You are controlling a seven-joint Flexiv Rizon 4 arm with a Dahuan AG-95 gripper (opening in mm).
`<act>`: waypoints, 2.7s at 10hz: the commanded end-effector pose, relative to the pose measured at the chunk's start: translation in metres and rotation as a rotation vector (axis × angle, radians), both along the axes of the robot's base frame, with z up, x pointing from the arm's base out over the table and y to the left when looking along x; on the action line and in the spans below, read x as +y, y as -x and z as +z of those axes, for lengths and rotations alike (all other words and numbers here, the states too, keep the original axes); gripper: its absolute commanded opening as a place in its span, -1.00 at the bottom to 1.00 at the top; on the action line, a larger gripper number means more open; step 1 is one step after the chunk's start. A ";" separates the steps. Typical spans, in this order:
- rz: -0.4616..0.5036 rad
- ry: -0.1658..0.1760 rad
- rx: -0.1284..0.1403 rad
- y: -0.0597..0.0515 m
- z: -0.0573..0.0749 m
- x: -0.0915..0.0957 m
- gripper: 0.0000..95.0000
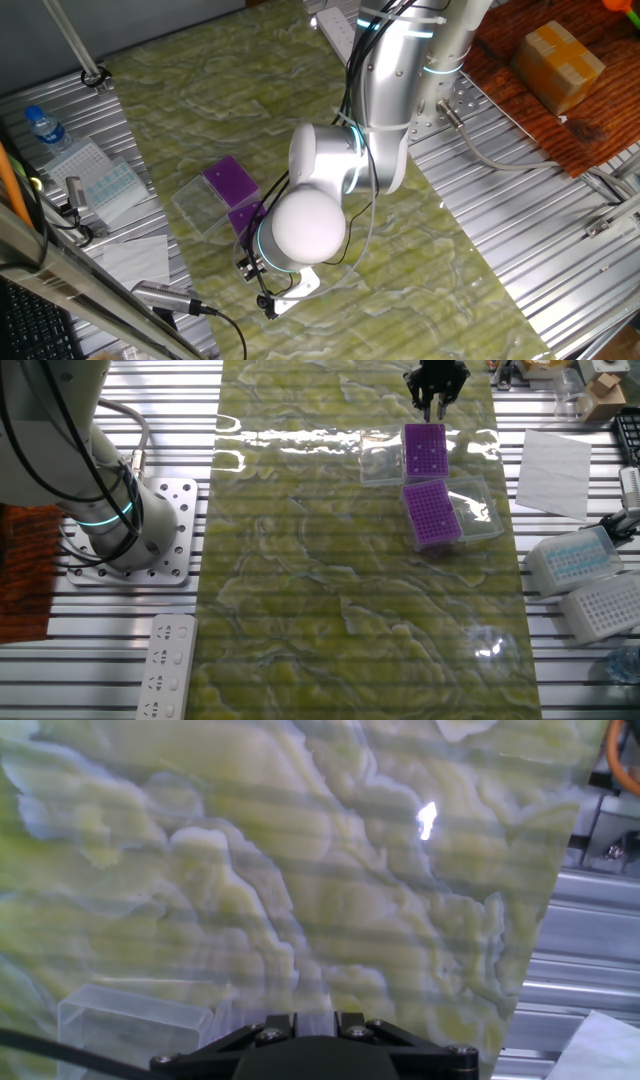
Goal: Transfer all small pipette tips from one holder to another
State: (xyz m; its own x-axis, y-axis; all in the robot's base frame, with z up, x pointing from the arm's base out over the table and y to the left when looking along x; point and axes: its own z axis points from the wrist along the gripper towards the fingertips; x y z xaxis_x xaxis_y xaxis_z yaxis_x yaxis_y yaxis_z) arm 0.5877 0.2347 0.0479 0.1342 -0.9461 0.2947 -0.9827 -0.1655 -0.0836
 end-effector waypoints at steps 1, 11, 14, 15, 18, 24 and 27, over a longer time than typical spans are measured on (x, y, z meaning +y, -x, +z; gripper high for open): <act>-0.003 0.001 0.000 0.000 0.000 0.001 -0.60; -0.004 0.019 0.005 -0.002 -0.001 0.001 -0.60; -0.002 0.036 0.010 -0.003 0.000 0.002 -0.60; -0.001 0.044 0.012 -0.003 0.000 0.002 -0.60; -0.004 0.047 0.013 -0.003 0.000 0.002 -0.60; -0.003 0.058 0.014 -0.003 0.000 0.002 -0.60; -0.007 0.065 0.013 -0.003 0.000 0.002 -0.60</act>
